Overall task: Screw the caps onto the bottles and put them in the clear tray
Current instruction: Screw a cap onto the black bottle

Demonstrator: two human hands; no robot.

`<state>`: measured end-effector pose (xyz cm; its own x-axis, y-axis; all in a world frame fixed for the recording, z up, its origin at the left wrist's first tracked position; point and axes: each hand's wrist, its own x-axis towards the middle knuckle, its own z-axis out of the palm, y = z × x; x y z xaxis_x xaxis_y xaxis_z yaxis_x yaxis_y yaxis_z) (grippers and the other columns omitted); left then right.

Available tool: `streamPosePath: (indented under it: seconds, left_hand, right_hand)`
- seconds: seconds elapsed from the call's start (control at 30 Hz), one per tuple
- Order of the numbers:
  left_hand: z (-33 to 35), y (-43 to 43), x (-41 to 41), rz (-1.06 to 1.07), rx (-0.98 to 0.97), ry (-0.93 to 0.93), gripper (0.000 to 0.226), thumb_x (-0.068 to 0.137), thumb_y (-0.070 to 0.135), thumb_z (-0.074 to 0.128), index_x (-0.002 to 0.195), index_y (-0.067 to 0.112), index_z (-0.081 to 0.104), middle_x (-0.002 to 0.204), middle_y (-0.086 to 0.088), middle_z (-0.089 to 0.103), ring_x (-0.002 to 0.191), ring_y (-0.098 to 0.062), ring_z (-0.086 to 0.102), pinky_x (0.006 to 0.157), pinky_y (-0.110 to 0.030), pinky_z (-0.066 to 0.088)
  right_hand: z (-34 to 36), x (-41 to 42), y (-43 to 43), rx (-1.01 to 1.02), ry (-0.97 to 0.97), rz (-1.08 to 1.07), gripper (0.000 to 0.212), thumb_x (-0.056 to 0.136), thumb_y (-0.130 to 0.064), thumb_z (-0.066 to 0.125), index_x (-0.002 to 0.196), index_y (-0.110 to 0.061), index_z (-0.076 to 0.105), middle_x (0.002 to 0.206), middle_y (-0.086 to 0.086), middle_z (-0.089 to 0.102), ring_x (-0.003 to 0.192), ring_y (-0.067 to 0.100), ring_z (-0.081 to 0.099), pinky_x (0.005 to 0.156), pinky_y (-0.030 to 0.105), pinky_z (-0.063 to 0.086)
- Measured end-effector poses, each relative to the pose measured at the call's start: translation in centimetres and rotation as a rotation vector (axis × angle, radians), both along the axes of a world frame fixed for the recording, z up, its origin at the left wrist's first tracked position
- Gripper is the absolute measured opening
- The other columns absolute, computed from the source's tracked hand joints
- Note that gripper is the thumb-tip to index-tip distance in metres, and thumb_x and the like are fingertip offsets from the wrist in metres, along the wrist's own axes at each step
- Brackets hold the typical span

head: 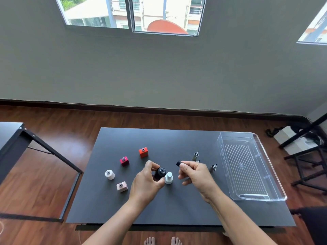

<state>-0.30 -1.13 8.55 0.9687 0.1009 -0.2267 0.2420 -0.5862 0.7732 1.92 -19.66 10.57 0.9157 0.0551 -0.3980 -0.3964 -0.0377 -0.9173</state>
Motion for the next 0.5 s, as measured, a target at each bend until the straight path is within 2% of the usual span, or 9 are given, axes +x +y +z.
streamPosePath:
  seconds: [0.17, 0.27, 0.33, 0.4, 0.5]
  left_hand:
    - [0.7, 0.1, 0.4, -0.023, 0.015, -0.021, 0.031, 0.062, 0.051, 0.061, 0.087, 0.042, 0.046, 0.084, 0.018, 0.067, 0.074, -0.001, 0.065, 0.07, -0.036, 0.055]
    - [1.0, 0.1, 0.6, -0.031, 0.018, -0.055, 0.03, 0.064, 0.047, 0.064, 0.089, 0.042, 0.049, 0.085, 0.018, 0.067, 0.077, 0.0, 0.064, 0.071, -0.033, 0.055]
    - [1.2, 0.0, 0.7, -0.032, 0.002, -0.075, 0.031, 0.062, 0.048, 0.062, 0.09, 0.043, 0.052, 0.086, 0.02, 0.066, 0.077, 0.001, 0.063, 0.071, -0.031, 0.055]
    - [1.4, -0.1, 0.8, -0.035, -0.009, -0.095, 0.03, 0.061, 0.044, 0.062, 0.09, 0.043, 0.053, 0.086, 0.02, 0.065, 0.074, 0.0, 0.061, 0.07, -0.031, 0.055]
    - [1.4, -0.3, 1.1, -0.05, -0.01, -0.112, 0.03, 0.066, 0.032, 0.069, 0.09, 0.044, 0.054, 0.087, 0.019, 0.065, 0.073, 0.0, 0.061, 0.07, -0.032, 0.055]
  right_hand:
    - [0.5, 0.2, -0.4, -0.03, -0.028, 0.036, 0.015, 0.101, -0.021, 0.044, 0.103, -0.014, 0.057, 0.092, 0.0, 0.077, 0.079, 0.011, 0.064, 0.065, 0.029, 0.049]
    - [0.9, 0.4, -0.4, 0.005, -0.052, 0.016, 0.016, 0.1, -0.021, 0.047, 0.107, -0.01, 0.055, 0.097, 0.002, 0.077, 0.081, 0.012, 0.065, 0.066, 0.028, 0.05]
    - [1.0, 0.5, -0.5, 0.015, -0.073, -0.032, 0.015, 0.096, -0.019, 0.055, 0.104, -0.008, 0.061, 0.092, 0.003, 0.077, 0.074, 0.012, 0.063, 0.06, 0.022, 0.048]
    - [1.1, 0.6, -0.7, 0.019, -0.105, -0.079, 0.011, 0.091, -0.017, 0.063, 0.097, -0.009, 0.067, 0.078, 0.005, 0.073, 0.06, 0.008, 0.056, 0.051, 0.017, 0.043]
    - [1.2, 0.8, -1.0, 0.072, -0.133, -0.122, 0.007, 0.086, -0.01, 0.068, 0.092, -0.006, 0.069, 0.071, 0.01, 0.071, 0.055, 0.015, 0.054, 0.044, 0.019, 0.042]
